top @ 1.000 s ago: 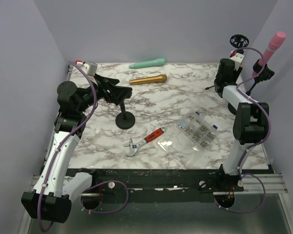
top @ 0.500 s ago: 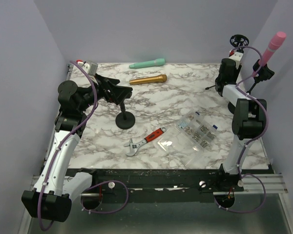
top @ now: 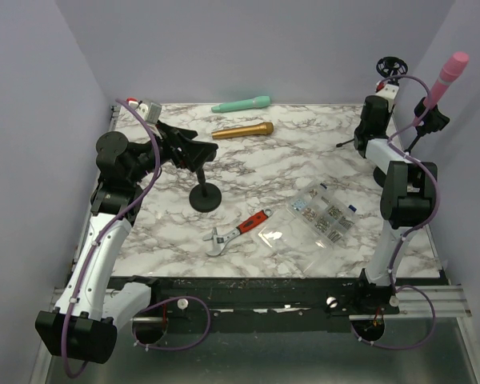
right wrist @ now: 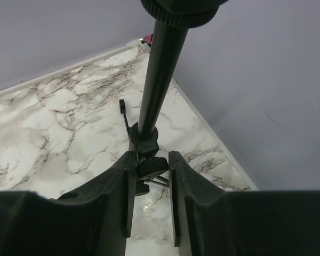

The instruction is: Remove the microphone from the stand

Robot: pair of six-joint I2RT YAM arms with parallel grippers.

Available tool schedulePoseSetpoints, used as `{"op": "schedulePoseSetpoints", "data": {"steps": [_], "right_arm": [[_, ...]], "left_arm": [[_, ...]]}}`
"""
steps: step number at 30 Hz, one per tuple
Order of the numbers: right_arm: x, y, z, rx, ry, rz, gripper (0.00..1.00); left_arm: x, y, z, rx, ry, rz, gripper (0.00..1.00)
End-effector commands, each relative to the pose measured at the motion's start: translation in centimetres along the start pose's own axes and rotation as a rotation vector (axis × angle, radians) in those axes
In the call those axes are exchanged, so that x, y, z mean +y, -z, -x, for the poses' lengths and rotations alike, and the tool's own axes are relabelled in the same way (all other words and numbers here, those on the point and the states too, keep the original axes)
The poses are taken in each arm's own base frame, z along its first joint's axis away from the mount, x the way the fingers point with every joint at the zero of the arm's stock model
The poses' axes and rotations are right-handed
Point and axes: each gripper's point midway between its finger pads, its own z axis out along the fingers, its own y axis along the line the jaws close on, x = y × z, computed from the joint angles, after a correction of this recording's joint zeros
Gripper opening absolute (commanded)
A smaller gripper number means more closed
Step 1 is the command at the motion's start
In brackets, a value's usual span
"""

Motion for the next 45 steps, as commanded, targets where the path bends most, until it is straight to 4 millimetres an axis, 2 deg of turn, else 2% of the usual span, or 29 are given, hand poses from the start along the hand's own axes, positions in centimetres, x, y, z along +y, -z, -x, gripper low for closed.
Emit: {"op": "schedulePoseSetpoints", "data": {"steps": [1,4,8,13,18,21,24,28,35,41,45], "right_arm": [[0.7,-0.8,0.7,-0.018,-0.006,0.035,0.33],[0.7,-0.9,0.3,-0.013,0.017,0.032,0.26],[0.3,-1.0,-0.3,0.006,0.07,0.014,0.09],[-1.5,-1.1,-1.0,0.044,0.209,-0.069,0.01],[-2.5,-0.6,-1.1,0.036,0.385,-0.1,0.01],[-1.6,0.1,-0.8,0.002,0.479,-0.058,0.01],[-1.3,0.3,-1.4,-0.014,0.569,-0.086,0.04],[0.1,1.1,-1.7,-0.037,0.647,-0.112,0.05],[0.4,1.6,-0.9,-0.06,0.685,-0.141,0.07],[0.8,2.2,-0.5,-0.064,0.616,-0.084,0.14],[1.3,2.6,-0.9,-0.044,0.545,-0.038,0.25]], "left_arm": [[-0.7,0.0,0.2,-0.004,-0.01,-0.034,0.99],[-0.7,0.0,0.2,-0.005,-0.011,-0.034,0.99],[-0.8,-0.1,0.1,-0.001,-0.01,-0.038,0.99],[-0.6,-0.6,-0.4,0.015,0.006,-0.044,0.99],[-0.8,-0.6,-0.4,0.016,0.006,-0.05,0.99],[-0.7,-0.7,-0.6,0.022,0.01,-0.049,0.99],[-0.5,-1.0,-0.9,0.028,0.015,-0.047,0.99],[-0.2,-1.2,-1.4,0.041,0.015,-0.038,0.99],[0.1,-1.4,-1.6,0.048,0.011,-0.029,0.99],[0.1,-1.4,-1.6,0.048,0.009,-0.027,0.99],[-0.2,-1.3,-1.5,0.044,0.005,-0.031,0.99]]}}
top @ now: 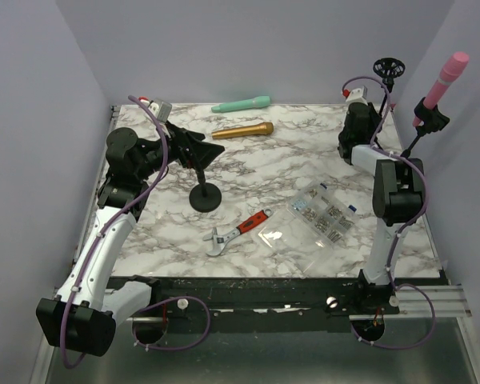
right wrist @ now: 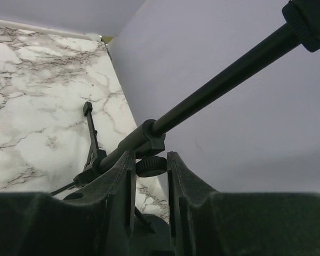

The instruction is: Remove the microphone from the stand

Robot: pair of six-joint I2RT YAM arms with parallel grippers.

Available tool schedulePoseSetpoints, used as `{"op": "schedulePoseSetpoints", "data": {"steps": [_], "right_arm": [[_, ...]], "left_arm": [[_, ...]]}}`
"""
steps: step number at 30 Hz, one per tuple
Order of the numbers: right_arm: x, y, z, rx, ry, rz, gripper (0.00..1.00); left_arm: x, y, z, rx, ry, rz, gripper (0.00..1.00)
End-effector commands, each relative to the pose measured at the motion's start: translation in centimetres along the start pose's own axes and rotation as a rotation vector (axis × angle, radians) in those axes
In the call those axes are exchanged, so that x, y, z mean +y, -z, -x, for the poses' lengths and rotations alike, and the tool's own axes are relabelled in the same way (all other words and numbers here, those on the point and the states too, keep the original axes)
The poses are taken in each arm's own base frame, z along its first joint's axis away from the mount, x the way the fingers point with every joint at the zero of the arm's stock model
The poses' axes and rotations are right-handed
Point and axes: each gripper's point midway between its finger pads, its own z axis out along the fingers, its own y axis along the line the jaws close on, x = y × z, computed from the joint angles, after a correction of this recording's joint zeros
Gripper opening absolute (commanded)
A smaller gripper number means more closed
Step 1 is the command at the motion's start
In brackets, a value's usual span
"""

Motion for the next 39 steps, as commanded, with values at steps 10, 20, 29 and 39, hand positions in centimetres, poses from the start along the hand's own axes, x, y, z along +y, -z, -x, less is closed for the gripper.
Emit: {"op": "schedulePoseSetpoints", "data": {"steps": [10,20,29,39], "right_arm": [[0.6,3.5,1.2,0.057,-0.3,0.191,0.65],[0.8,3.7,1.3,0.094,-0.513,0.284,0.77],[-0.6,1.8,0.4,0.104,-0.615,0.264,0.66],[-0.5,0.2,-0.3,0.101,-0.568,0.269,0.42]], "left_arm": [[-0.8,0.2,0.3,-0.008,-0.028,-0.018,0.98],[-1.1,0.1,0.2,-0.006,-0.034,-0.023,0.99],[-1.0,-0.1,0.0,0.002,-0.027,-0.023,0.99],[-0.7,-0.3,-0.2,0.01,-0.019,-0.02,0.99]]}}
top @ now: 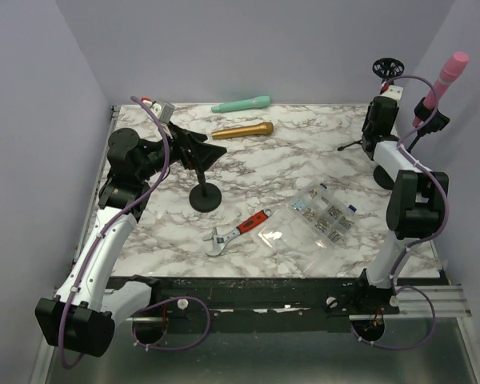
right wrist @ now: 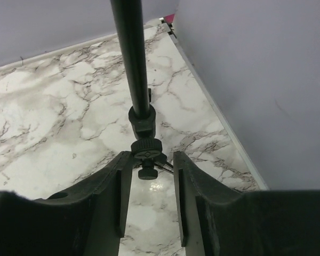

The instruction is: Remove the microphone from the stand

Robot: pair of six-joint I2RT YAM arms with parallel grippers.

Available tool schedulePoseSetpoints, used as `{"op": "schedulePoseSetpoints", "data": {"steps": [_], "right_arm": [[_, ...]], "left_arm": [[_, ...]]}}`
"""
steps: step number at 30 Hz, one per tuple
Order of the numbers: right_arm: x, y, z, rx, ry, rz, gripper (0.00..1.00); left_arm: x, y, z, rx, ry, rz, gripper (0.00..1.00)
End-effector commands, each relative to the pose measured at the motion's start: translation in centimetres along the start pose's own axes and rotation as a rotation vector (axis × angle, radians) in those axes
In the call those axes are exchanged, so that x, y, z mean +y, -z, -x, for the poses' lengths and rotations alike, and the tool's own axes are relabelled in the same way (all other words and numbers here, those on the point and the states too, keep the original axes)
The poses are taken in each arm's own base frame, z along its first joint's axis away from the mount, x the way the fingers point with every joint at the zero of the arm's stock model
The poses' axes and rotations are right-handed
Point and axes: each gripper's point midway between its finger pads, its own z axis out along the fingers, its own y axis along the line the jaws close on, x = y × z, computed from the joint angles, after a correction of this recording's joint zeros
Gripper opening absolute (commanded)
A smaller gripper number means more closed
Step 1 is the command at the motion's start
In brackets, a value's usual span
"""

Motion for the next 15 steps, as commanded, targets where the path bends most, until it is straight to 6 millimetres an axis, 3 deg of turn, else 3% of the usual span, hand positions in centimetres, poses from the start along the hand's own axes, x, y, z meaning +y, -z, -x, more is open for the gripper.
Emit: {"op": "schedulePoseSetpoints", "data": {"steps": [1,5,8,15], "right_arm": [[0.3,-1.0,0.3,-0.008,0.032,0.021,0.38],[0.2,-1.2,-0.2,0.013,0.069,0.017,0.16],[-0.1,-1.1,-0.8,0.028,0.106,0.007,0.05],[-0.4,-1.0,-2.1,0.043,0.241,-0.017,0.02]], "left_arm": [[-0.1,-0.1,0.0,0.005,-0.01,-0.003,0.99],[-0.1,-0.1,0.0,0.006,-0.01,-0.005,0.99],[-0.1,-0.1,0.0,0.004,-0.01,-0.006,0.98],[-0.2,-0.1,0.0,0.003,-0.01,-0.008,0.99]]}}
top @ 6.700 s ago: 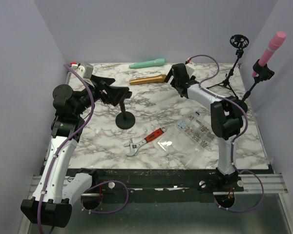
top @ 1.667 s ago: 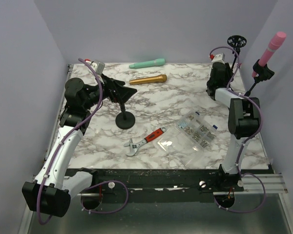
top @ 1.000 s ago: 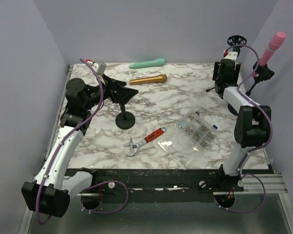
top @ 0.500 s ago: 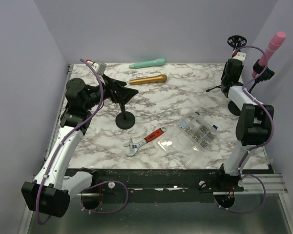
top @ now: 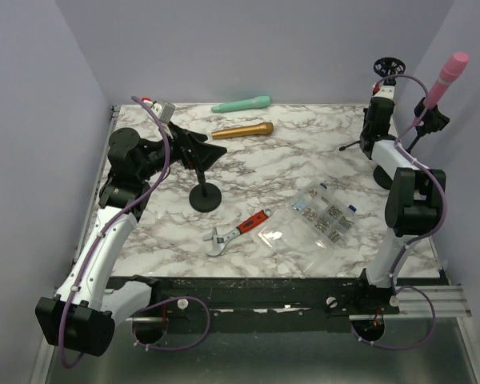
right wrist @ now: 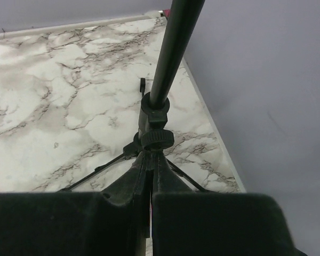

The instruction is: Remove the microphone from the stand

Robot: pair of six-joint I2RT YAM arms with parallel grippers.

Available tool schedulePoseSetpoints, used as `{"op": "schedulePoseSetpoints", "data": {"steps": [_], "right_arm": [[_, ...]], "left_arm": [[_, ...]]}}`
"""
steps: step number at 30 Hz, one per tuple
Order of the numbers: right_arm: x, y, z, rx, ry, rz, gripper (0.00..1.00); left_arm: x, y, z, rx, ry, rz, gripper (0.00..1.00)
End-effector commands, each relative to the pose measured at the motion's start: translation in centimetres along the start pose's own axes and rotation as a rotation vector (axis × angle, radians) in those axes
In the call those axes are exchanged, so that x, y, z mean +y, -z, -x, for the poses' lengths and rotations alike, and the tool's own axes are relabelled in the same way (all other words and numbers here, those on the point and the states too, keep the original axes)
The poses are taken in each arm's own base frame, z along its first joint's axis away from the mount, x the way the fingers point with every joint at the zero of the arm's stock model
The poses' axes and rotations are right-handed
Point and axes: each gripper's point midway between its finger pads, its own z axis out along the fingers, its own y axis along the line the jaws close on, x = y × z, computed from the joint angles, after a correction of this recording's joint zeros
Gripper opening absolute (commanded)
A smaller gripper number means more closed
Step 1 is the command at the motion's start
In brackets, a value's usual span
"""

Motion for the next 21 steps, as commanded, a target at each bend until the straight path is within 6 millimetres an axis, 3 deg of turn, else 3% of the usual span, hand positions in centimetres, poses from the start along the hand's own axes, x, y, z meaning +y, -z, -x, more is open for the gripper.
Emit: {"op": "schedulePoseSetpoints", "data": {"steps": [1,3,4,7,10,13,16,21], "right_arm": [[-0.1,-0.2,-1.1,0.018,0.134,-0.04,0.02],[0.2,-0.1,-0.9,0.014,0.137,-0.049,0.01],[0.5,0.1,-0.5,0.019,0.105,-0.028,0.05],[1.0,1.0,1.1,-0.006,0.028,0.017,0.27],[0.0,1.6,1.9,-0.02,-0.019,-0.025,0.46],[-0.2,1.9,1.9,-0.019,-0.026,-0.032,0.57],[-0.3,1.6,1.8,-0.017,-0.029,-0.041,0.62],[-0.2,0.5,2.2,-0.021,-0.049,-0.024,0.62]], "left_arm": [[-0.3,0.0,0.2,-0.001,-0.014,-0.009,0.99],[-0.4,0.0,0.2,-0.002,-0.015,-0.009,0.99],[-0.4,0.0,0.2,-0.001,-0.015,-0.011,0.99],[-0.5,0.1,0.3,-0.003,-0.018,-0.012,0.99],[-0.5,0.1,0.2,-0.001,-0.017,-0.013,0.99],[-0.7,0.2,0.4,-0.004,-0.021,-0.016,0.99],[-0.9,0.2,0.4,-0.004,-0.019,-0.021,0.98],[-0.9,0.1,0.2,0.0,-0.015,-0.023,0.99]]}}
